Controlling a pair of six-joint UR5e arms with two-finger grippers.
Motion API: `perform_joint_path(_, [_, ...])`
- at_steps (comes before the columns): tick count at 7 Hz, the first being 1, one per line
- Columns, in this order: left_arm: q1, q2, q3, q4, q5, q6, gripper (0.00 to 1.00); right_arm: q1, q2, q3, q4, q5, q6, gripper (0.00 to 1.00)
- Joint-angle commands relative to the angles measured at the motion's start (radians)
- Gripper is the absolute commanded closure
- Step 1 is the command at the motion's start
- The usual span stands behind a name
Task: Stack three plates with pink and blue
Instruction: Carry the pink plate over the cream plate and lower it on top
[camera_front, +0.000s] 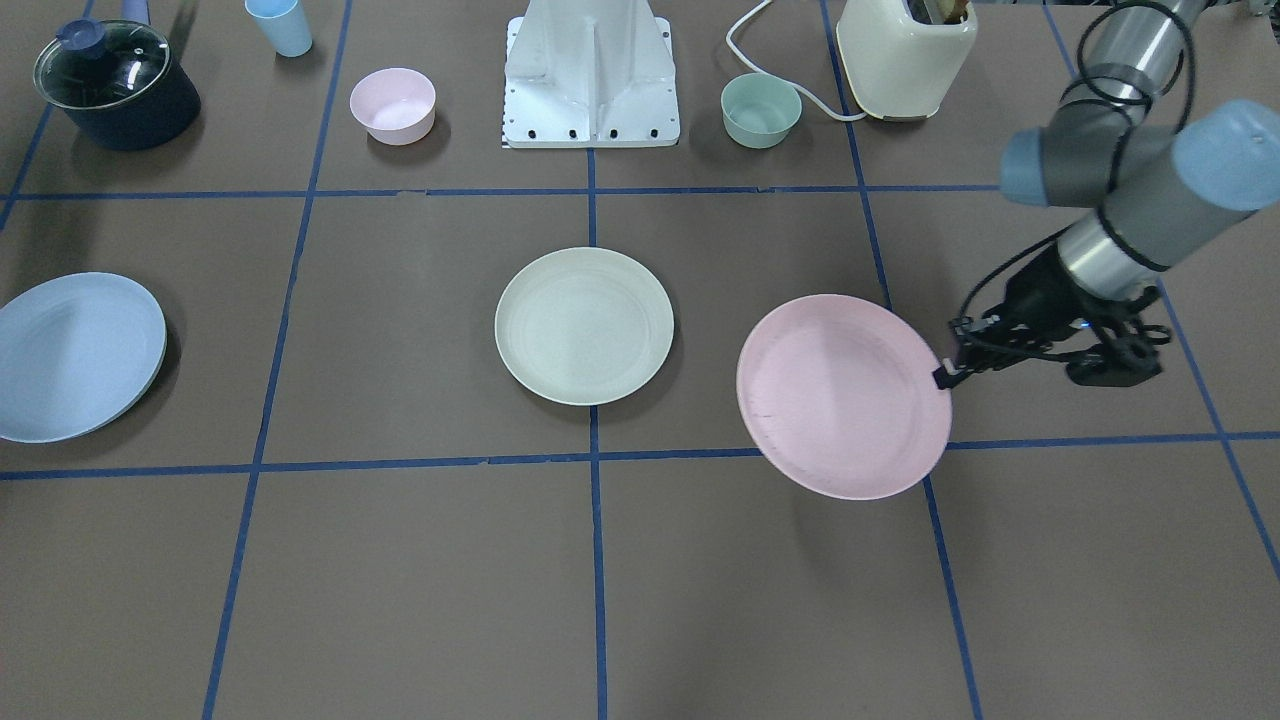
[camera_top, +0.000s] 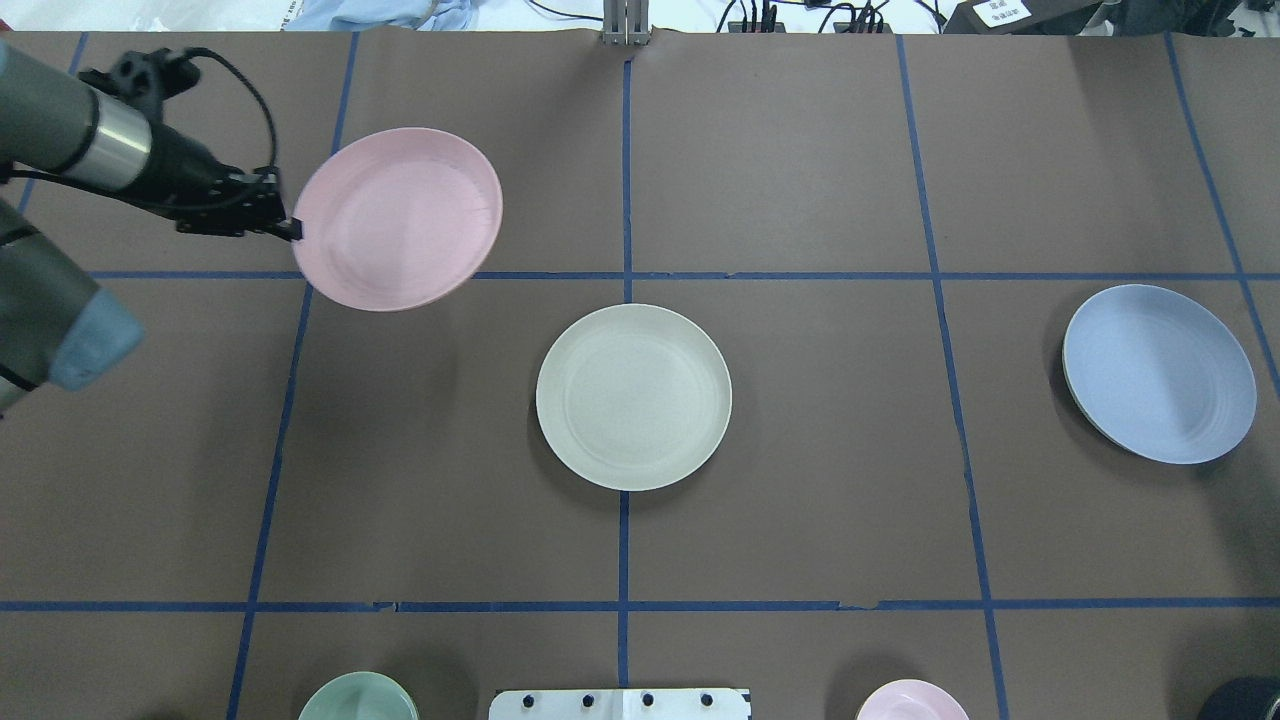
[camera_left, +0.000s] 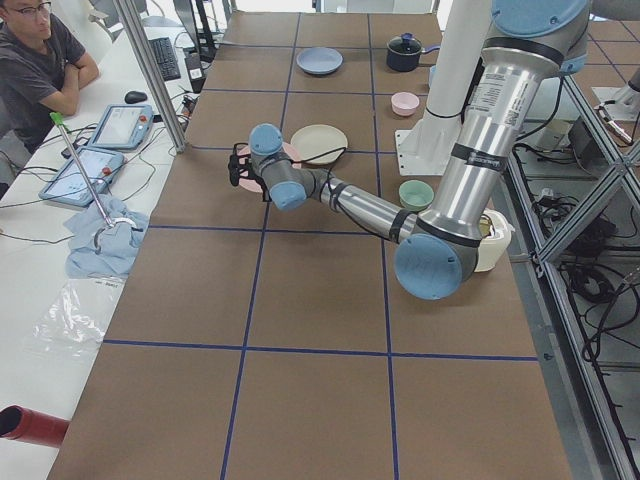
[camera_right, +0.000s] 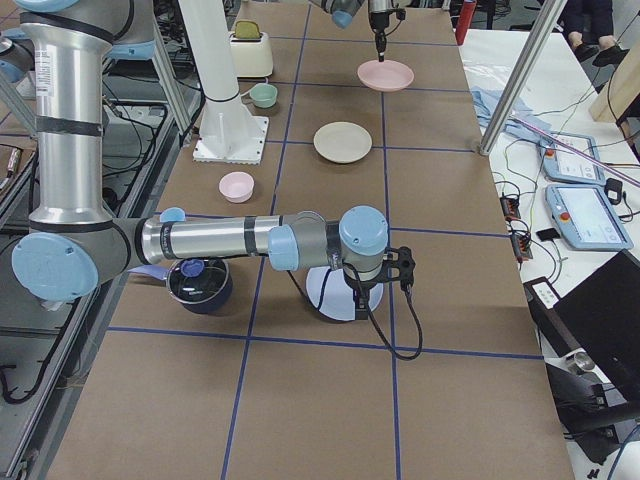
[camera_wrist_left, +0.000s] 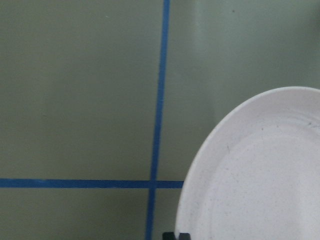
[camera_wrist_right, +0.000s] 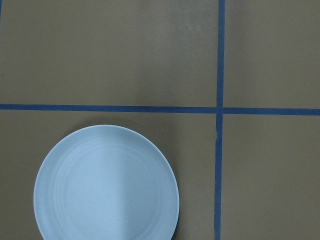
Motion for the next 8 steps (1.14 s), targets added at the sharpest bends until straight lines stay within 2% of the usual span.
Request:
perform_joint_path(1, [0.208, -0.152, -0.001, 0.080, 0.125, -0.267, 1.00, -0.002, 0.001, 0.001, 0.000, 0.001, 0.000, 0.00])
perform_joint_path(3, [0.337, -0.200, -0.001, 0.099, 0.224, -0.352, 1.00, -0.002, 0.001, 0.001, 0.000, 0.004, 0.000, 0.00])
perform_joint_path(4, [0.360, -0.198, 0.000, 0.099, 0.243, -0.352, 1.00, -0.002, 0.001, 0.001, 0.000, 0.004, 0.000, 0.00])
perform_joint_path(7, [0.380, -0.181, -0.001, 0.099, 0.245, -0.341, 1.00, -0.002, 0.002, 0.001, 0.000, 0.001, 0.000, 0.00])
perform_joint_path(8, [0.379, -0.147, -0.027, 0.099, 0.245, -0.340, 1.00, -0.003, 0.002, 0.001, 0.000, -0.001, 0.000, 0.00])
